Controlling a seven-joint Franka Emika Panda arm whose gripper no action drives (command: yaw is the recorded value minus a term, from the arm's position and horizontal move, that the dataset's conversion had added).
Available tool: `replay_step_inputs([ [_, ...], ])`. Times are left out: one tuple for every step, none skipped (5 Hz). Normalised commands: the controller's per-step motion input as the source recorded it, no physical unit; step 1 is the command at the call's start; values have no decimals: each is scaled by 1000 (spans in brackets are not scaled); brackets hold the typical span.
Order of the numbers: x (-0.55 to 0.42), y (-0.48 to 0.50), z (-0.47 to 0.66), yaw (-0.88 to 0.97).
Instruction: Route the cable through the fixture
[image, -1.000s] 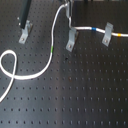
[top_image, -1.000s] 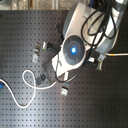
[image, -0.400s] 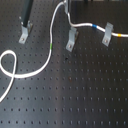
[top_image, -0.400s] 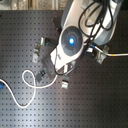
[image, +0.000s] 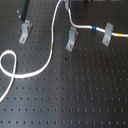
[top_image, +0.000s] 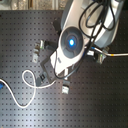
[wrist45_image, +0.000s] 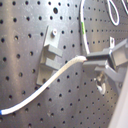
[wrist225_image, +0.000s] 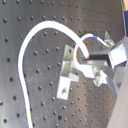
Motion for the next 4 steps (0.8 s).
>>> replay_step_inputs([
  [371,255,15,0],
  [600,449,45,-57],
  [536,310,19,194],
  [-46,-48,-1,-120],
])
